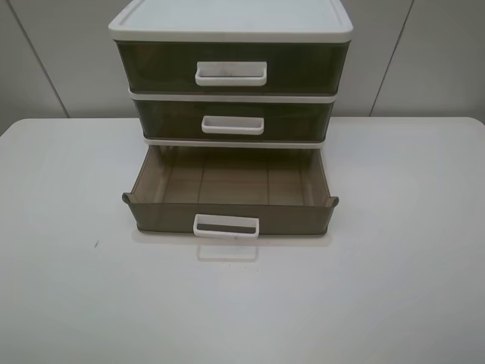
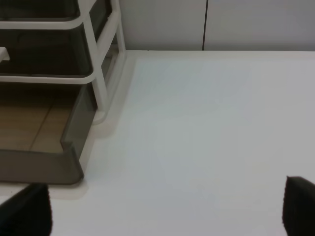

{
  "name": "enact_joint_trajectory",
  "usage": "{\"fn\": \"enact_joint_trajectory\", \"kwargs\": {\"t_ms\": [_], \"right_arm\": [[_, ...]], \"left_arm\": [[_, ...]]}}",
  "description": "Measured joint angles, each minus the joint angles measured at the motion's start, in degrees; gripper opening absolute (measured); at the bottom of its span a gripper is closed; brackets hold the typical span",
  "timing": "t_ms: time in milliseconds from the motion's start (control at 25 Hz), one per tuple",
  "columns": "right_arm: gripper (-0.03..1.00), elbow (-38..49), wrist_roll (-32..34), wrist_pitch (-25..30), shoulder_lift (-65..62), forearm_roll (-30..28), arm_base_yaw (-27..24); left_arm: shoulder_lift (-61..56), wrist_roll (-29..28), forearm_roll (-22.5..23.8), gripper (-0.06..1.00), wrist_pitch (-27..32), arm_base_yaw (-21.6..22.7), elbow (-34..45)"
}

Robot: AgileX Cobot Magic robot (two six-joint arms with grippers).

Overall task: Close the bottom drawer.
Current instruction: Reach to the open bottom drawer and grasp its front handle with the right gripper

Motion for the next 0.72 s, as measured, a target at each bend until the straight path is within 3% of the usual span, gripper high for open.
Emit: {"fn": "enact_joint_trajectory", "kwargs": {"t_ms": [720], "right_arm": [[0.82,0.0,0.0,0.0,0.0,0.0,0.0]], "left_arm": [[0.0,0.0,0.0,0.72,0.0,0.0,0.0]]}}
